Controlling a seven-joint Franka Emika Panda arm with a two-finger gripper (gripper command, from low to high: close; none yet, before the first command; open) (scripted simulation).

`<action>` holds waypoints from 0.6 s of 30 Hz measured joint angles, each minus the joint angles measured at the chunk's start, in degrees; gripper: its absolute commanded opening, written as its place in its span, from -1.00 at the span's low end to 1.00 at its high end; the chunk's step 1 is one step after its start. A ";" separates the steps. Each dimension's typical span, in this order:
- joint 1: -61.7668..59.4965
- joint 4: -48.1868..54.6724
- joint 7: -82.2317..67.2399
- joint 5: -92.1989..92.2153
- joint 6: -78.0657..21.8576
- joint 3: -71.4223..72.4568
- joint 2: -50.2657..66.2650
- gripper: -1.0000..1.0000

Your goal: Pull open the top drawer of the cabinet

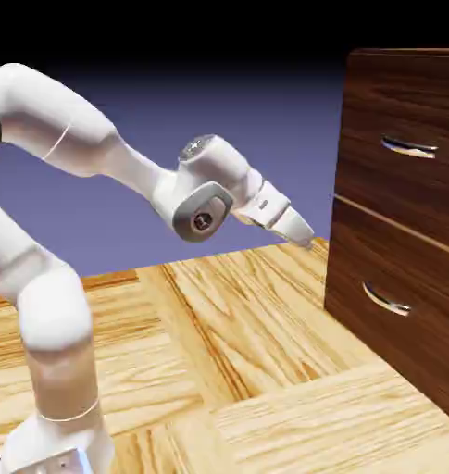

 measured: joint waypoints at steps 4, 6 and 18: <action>-4.21 2.37 -9.97 7.40 -0.75 3.77 -0.14 1.00; -6.32 3.56 -14.95 11.10 -1.13 5.66 -0.21 1.00; -18.97 10.69 -44.85 33.31 -3.39 16.98 -0.64 1.00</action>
